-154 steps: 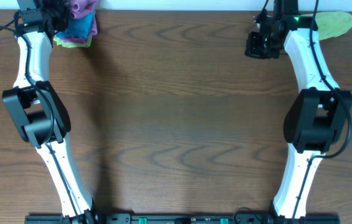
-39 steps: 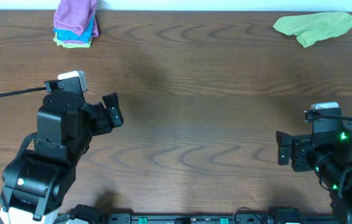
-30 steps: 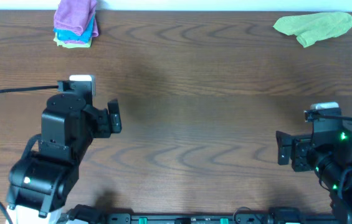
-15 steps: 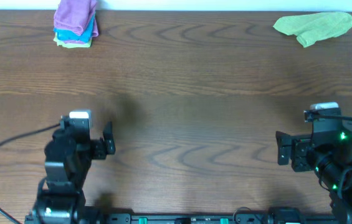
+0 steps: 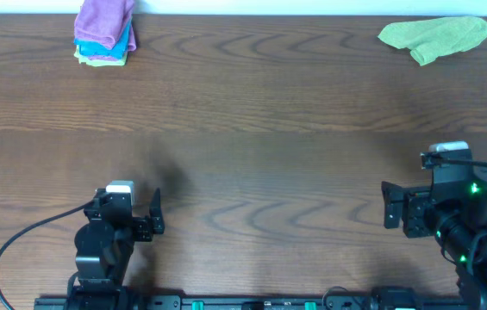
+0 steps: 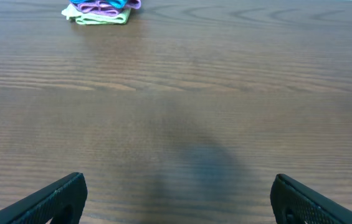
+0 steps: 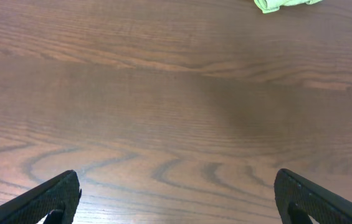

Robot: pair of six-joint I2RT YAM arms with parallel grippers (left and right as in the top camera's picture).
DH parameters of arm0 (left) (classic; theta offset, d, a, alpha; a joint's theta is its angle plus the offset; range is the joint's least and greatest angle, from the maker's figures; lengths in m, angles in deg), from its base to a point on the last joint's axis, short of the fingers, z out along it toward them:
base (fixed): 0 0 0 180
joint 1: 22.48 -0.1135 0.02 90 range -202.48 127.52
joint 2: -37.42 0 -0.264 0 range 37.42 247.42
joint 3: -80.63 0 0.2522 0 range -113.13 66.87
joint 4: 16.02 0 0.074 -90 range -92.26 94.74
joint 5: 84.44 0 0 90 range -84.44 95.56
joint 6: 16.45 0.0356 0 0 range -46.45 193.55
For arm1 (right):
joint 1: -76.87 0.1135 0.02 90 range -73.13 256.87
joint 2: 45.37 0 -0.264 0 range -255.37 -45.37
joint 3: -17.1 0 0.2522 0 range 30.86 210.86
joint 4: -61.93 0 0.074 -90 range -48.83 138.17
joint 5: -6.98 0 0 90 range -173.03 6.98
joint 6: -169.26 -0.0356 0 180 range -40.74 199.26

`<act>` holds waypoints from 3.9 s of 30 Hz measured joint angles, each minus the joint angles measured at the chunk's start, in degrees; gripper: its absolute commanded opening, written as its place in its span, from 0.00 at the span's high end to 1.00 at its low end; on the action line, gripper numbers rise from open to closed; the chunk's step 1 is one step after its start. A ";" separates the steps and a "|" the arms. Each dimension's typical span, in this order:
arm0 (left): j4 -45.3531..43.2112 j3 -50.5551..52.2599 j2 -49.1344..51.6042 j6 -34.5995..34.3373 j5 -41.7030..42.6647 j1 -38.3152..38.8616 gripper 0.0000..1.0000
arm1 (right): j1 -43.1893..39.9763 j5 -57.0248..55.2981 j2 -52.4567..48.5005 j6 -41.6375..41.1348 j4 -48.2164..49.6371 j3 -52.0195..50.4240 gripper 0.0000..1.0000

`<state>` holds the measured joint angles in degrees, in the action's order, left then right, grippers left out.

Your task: Fold the cloth

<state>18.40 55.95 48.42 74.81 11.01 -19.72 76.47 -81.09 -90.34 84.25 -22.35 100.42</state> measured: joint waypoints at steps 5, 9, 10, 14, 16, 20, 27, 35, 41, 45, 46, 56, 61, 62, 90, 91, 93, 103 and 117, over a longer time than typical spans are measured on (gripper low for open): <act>-0.13 3.15 -3.87 -0.48 0.17 0.00 0.05 | 0.00 0.00 0.00 -0.02 0.00 0.00 0.01; -0.44 3.50 -6.40 -1.46 0.15 0.00 0.05 | 0.00 0.00 0.00 0.00 -0.02 0.00 0.01; -0.44 3.50 -6.69 -1.49 0.15 0.00 0.05 | 0.00 0.00 0.00 0.00 0.00 0.00 0.01; -0.50 3.50 -7.72 -1.64 0.15 0.00 0.05 | 0.00 0.00 0.00 -0.02 0.00 0.00 0.01; -0.50 3.50 -8.70 -1.68 0.15 0.00 0.05 | 0.00 0.00 0.00 -0.02 0.02 0.00 0.01; -0.52 3.50 -10.27 -1.92 0.15 0.00 0.05 | 0.00 0.00 0.00 0.00 0.00 0.00 0.01; -0.52 3.50 -10.27 -2.54 0.13 0.00 0.05 | 0.00 0.00 0.00 0.00 0.00 0.00 0.01; -0.50 3.52 -10.27 -2.56 0.13 0.00 0.05 | 0.00 0.00 0.00 0.00 0.00 0.00 0.01; -0.50 3.50 -10.27 -2.56 0.13 0.00 0.05 | 0.00 0.00 0.00 -0.02 0.00 0.00 0.01; -0.50 3.50 -10.27 -2.54 0.13 0.00 0.05 | 0.00 0.00 0.00 0.00 0.00 0.00 0.01; -0.52 3.50 -10.27 -2.54 0.13 0.00 0.05 | 0.00 0.00 0.00 0.00 0.00 0.00 0.01; -0.52 3.52 -10.27 -2.54 0.13 0.00 0.05 | 0.00 -0.15 2.08 0.02 0.02 0.00 0.01; -0.55 3.50 -10.27 -2.56 0.13 0.00 0.05 | 0.00 -0.28 10.45 0.02 0.98 -1.55 0.01; -0.55 3.52 -10.27 -2.56 0.13 0.00 0.05 | 0.00 -0.28 12.52 0.00 1.31 -2.32 0.01; -0.74 3.56 -10.27 -2.56 0.13 0.00 0.05 | 0.35 0.98 43.85 0.00 18.93 -42.10 0.01; -0.76 3.56 -10.27 -2.56 0.13 0.00 0.05 | 0.39 1.03 44.00 0.00 18.99 -42.42 0.01; -0.74 3.56 -10.27 -2.56 0.13 0.00 0.05 | 0.85 1.05 44.04 0.00 19.04 -43.45 0.01; -0.74 3.56 -10.27 -2.56 0.13 0.00 0.05 | 2.25 1.05 44.13 0.00 18.97 -49.77 0.01; -0.74 3.56 -10.27 -2.56 0.13 0.00 0.05 | 2.27 1.05 44.13 0.00 18.62 -54.80 0.01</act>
<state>17.66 59.52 38.15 72.25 11.14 -19.72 78.74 -80.04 -46.22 84.25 -3.73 45.62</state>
